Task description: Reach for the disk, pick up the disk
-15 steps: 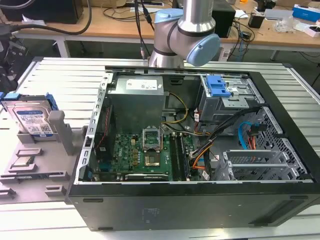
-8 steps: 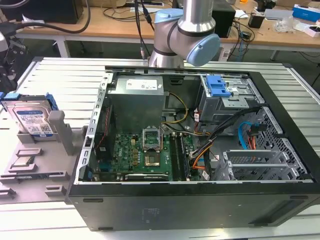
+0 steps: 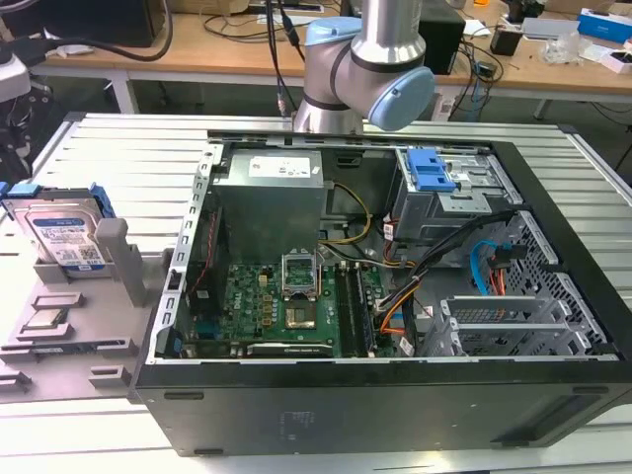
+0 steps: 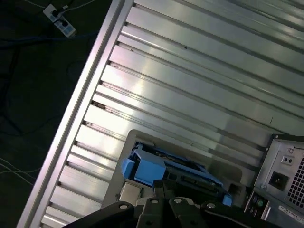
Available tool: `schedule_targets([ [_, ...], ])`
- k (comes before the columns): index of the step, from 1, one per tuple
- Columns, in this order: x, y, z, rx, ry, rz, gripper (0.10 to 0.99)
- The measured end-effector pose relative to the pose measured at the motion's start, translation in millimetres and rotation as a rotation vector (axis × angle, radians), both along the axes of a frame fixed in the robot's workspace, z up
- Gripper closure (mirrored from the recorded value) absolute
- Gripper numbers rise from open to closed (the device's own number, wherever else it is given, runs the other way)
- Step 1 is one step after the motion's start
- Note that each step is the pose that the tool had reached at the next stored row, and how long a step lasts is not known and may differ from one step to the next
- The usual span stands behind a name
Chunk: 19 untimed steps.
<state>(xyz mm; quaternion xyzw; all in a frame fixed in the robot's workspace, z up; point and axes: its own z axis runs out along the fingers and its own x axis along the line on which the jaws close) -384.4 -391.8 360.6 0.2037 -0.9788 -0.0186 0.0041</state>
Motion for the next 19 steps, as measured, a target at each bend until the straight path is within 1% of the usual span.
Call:
schedule_targets([
  [1,0.0,0.0,0.0,0.000,0.0000,0.029,0.980],
  [2,0.0,0.0,0.0,0.000,0.0000,0.045,0.980],
  [4,0.0,0.0,0.0,0.000,0.0000,0.106,0.980],
  [8,0.0,0.0,0.0,0.000,0.0001,0.191,0.980],
  [11,0.0,0.0,0.0,0.000,0.0000,0.280,0.980],
  [16,0.0,0.0,0.0,0.000,0.0000,0.350,0.980],
  [19,0.0,0.0,0.0,0.000,0.0000,0.421,0.980],
])
